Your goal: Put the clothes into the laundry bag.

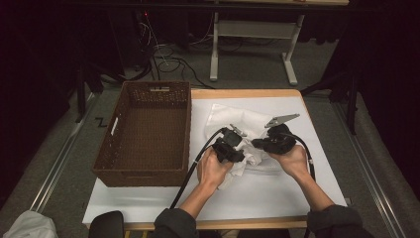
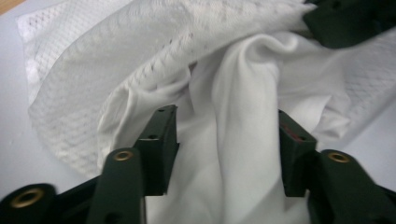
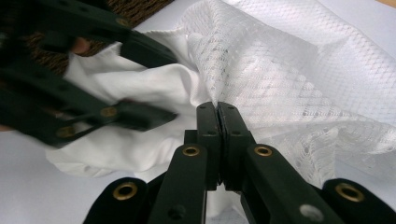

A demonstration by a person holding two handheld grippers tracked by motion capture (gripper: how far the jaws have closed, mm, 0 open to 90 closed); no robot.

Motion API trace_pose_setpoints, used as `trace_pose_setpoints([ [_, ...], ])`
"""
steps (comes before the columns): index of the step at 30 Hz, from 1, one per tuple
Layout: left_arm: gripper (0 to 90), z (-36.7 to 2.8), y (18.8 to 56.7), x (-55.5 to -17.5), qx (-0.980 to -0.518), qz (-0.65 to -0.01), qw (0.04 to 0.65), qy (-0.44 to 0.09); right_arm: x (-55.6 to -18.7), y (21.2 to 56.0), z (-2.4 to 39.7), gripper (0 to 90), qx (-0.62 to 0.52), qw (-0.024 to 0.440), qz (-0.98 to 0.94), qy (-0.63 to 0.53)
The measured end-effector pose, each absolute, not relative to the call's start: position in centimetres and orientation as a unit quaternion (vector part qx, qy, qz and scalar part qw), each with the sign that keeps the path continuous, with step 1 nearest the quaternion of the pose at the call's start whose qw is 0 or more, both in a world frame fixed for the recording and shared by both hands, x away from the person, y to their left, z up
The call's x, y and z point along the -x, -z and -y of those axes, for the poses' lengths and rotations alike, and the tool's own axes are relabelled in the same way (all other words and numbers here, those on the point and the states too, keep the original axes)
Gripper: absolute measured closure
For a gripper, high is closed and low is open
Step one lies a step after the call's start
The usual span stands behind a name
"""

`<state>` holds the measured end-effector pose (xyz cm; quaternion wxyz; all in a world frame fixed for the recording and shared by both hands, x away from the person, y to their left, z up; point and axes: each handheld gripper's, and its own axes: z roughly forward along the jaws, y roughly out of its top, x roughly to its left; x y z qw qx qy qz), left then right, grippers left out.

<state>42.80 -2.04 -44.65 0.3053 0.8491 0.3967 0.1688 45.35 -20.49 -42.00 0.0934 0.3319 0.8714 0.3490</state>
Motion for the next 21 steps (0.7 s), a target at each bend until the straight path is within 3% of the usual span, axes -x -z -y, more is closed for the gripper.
trace_pose_setpoints([
  [4,41.1,3.0,44.6,-41.5,-0.862,-0.367,0.305,-0.171,-45.5,42.1,20.4,89.7,-0.335,0.093,-0.87,-0.35],
  [7,32.3,3.9,45.2,-41.9,-0.871,-0.364,0.294,-0.152,-45.5,42.2,20.3,89.7,-0.335,0.09,-0.871,-0.349],
  [10,32.0,4.4,45.9,-42.7,-0.863,-0.382,0.283,-0.171,-45.5,42.4,20.6,89.7,-0.338,0.088,-0.869,-0.35],
  [14,45.2,5.2,47.7,-44.1,-0.869,-0.388,0.237,-0.196,-45.6,42.7,21.3,89.7,-0.345,0.084,-0.867,-0.35],
  [18,61.6,5.0,47.0,-44.3,-0.867,-0.388,0.248,-0.19,-45.6,42.8,21.5,89.7,-0.349,0.082,-0.865,-0.35],
  [21,66.8,4.3,46.1,-44.1,-0.859,-0.396,0.272,-0.177,-45.5,42.6,21.3,89.8,-0.342,0.08,-0.865,-0.359],
])
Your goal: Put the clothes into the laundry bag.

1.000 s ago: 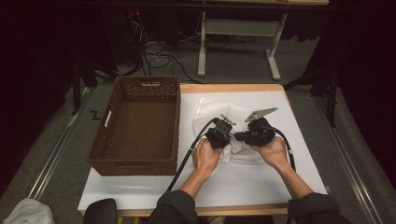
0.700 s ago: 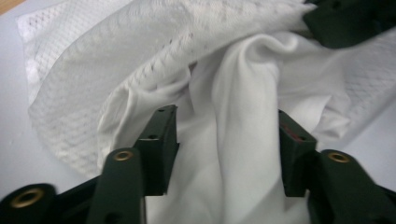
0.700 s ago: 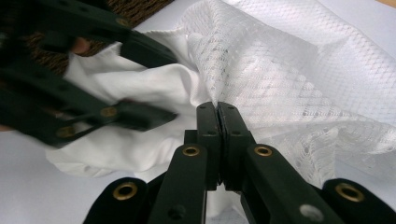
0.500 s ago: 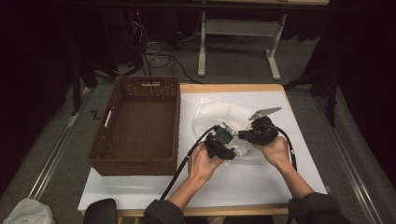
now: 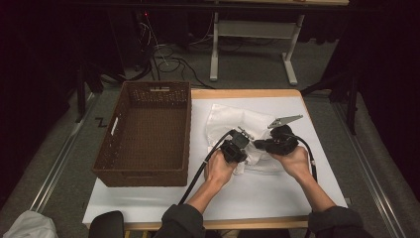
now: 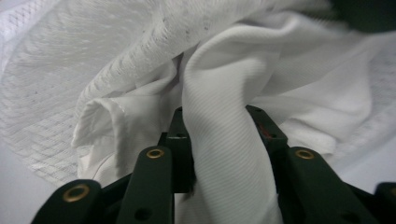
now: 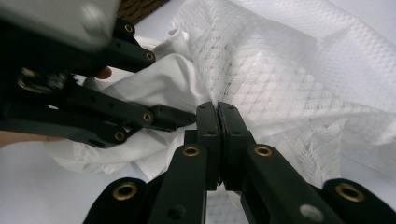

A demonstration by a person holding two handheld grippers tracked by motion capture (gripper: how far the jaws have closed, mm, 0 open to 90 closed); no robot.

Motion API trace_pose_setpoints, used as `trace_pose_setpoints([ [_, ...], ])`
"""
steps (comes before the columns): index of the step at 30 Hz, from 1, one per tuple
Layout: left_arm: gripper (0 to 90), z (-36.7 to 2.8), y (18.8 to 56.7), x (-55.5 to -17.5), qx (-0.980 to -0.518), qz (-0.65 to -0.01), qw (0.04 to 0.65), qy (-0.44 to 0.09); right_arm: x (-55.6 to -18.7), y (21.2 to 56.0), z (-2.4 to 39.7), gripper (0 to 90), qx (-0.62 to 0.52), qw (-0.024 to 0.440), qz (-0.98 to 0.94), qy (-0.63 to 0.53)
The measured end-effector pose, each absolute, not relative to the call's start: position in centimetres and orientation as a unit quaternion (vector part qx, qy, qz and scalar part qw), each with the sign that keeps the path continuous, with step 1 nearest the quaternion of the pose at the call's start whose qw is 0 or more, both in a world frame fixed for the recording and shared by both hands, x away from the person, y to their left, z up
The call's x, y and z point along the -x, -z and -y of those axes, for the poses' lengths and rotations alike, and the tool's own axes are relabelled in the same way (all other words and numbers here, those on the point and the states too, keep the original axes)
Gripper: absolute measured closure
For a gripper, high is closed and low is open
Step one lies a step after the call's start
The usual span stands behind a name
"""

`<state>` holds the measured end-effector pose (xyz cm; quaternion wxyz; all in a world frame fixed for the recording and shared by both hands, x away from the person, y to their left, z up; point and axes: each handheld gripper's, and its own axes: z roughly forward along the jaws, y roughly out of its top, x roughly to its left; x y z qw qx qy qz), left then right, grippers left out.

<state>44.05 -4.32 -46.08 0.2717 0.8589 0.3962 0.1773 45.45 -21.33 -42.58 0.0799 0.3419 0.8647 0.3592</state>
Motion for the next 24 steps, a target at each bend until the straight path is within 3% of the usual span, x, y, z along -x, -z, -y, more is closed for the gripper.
trace_pose_setpoints([
  [10,69.0,2.6,44.9,-44.0,-0.823,-0.43,0.337,-0.155,-45.5,42.6,20.6,89.8,-0.336,0.075,-0.864,-0.367],
  [18,69.4,3.5,46.5,-46.3,-0.81,-0.474,0.305,-0.162,-45.4,42.9,20.0,89.9,-0.328,0.068,-0.873,-0.356],
  [24,53.0,3.5,45.8,-45.0,-0.832,-0.438,0.291,-0.18,-45.7,42.9,20.3,89.8,-0.337,0.074,-0.869,-0.354],
])
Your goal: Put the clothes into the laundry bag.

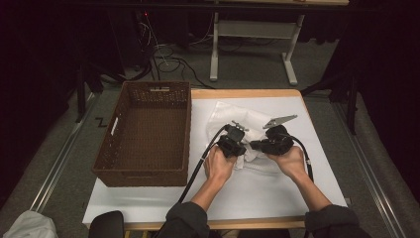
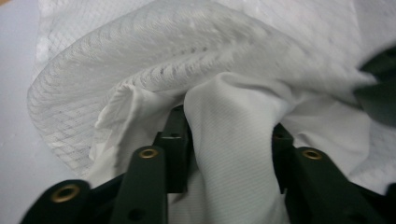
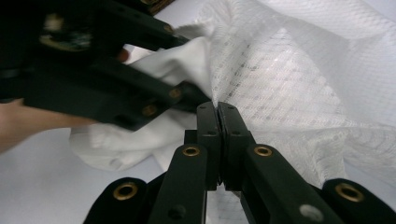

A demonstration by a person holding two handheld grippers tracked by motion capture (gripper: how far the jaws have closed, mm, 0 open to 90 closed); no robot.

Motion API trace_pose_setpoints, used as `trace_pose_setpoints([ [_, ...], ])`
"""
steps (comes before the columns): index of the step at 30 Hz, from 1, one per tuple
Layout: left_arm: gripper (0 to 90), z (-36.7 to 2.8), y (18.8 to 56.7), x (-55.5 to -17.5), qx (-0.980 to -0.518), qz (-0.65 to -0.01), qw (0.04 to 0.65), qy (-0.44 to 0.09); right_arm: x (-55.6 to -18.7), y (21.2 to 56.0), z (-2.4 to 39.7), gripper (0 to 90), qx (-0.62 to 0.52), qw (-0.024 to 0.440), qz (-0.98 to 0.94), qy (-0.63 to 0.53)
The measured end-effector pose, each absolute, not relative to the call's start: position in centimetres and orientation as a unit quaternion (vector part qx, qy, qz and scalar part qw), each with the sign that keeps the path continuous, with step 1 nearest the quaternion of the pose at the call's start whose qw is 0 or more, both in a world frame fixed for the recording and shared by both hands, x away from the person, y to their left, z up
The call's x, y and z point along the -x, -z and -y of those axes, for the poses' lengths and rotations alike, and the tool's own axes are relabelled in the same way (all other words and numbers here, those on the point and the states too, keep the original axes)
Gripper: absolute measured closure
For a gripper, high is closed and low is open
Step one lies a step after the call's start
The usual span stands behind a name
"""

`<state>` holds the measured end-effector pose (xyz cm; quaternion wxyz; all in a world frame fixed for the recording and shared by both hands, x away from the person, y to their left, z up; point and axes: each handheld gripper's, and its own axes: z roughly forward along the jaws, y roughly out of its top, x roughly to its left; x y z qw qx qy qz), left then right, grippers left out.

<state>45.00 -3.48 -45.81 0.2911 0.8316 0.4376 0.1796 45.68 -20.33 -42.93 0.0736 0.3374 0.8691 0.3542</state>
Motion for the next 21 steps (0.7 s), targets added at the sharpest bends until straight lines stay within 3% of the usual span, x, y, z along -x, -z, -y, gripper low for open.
trace_pose_setpoints([
  [2,48.7,3.1,45.2,-44.1,-0.835,-0.426,0.294,-0.186,-45.7,42.9,20.5,89.8,-0.34,0.076,-0.868,-0.354],
  [6,48.3,2.0,44.5,-42.7,-0.845,-0.408,0.292,-0.187,-45.8,42.9,20.7,89.7,-0.346,0.075,-0.866,-0.352],
  [9,55.6,1.4,44.9,-42.9,-0.847,-0.414,0.289,-0.166,-45.8,42.9,20.5,89.7,-0.346,0.074,-0.865,-0.355],
  [13,75.6,1.6,46.0,-43.4,-0.855,-0.405,0.291,-0.139,-45.7,42.9,20.3,89.8,-0.338,0.077,-0.868,-0.356],
  [21,78.6,2.8,45.1,-42.8,-0.849,-0.384,0.336,-0.136,-45.3,41.9,19.8,89.8,-0.324,0.069,-0.864,-0.379],
])
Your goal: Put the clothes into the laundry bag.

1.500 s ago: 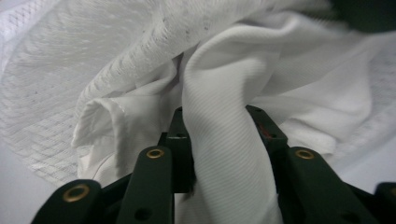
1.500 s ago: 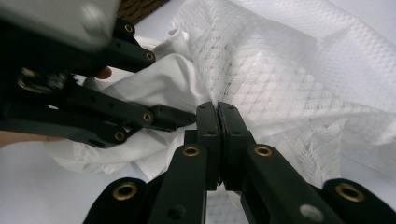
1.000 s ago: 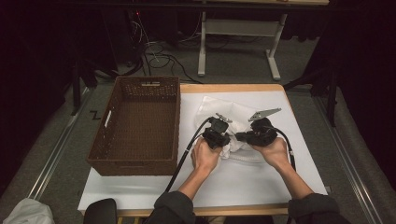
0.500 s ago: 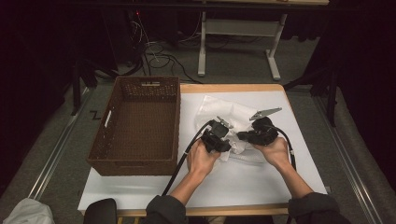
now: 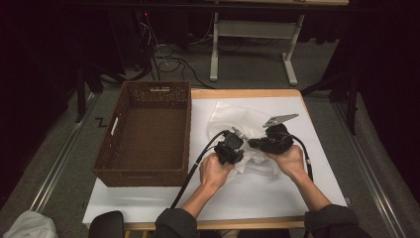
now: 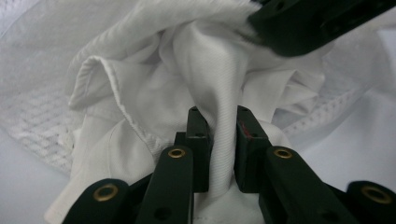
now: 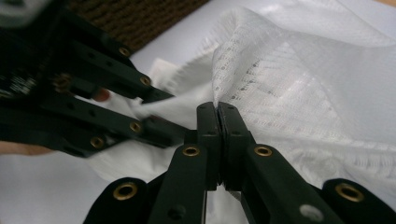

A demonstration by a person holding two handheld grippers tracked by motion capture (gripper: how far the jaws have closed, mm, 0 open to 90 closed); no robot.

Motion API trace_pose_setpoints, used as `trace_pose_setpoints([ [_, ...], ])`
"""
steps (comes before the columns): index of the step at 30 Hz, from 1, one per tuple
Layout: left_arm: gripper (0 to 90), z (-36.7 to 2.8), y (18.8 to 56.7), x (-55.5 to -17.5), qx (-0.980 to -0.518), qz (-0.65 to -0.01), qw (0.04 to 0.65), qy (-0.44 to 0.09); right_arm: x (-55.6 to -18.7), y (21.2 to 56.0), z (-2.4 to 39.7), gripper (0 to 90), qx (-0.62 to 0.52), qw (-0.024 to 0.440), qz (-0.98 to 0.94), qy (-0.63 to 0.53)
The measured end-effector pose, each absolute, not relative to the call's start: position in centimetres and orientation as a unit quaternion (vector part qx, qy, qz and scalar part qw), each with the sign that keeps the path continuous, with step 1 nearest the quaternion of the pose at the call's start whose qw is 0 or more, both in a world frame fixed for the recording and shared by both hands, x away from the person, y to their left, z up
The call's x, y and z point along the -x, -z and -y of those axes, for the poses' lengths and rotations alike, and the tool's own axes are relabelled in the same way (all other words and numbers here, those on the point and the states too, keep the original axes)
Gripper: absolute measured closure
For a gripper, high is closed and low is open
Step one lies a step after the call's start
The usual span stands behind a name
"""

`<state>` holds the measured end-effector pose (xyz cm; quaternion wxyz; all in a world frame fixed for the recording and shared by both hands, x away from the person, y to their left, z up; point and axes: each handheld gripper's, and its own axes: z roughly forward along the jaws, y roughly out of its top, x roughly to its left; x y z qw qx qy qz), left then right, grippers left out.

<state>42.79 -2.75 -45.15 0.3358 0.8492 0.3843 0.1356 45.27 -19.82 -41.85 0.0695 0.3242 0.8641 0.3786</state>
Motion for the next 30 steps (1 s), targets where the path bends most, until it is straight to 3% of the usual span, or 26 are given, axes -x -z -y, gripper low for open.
trace_pose_setpoints([
  [9,76.2,3.2,46.2,-44.6,-0.83,-0.421,0.328,-0.16,-44.9,43.0,20.0,89.9,-0.321,0.057,-0.874,-0.361],
  [15,50.6,1.8,44.6,-43.3,-0.838,-0.404,0.326,-0.169,-45.0,43.2,21.1,89.8,-0.333,0.063,-0.868,-0.362],
  [21,40.1,0.3,43.3,-43.0,-0.834,-0.413,0.315,-0.186,-45.0,42.9,21.0,89.8,-0.333,0.069,-0.866,-0.368],
  [27,38.1,0.7,45.5,-44.9,-0.837,-0.43,0.291,-0.172,-45.2,42.3,20.7,89.8,-0.338,0.071,-0.861,-0.373],
  [30,46.0,1.3,46.7,-45.4,-0.839,-0.428,0.298,-0.155,-45.4,42.0,20.5,89.8,-0.337,0.077,-0.86,-0.375],
])
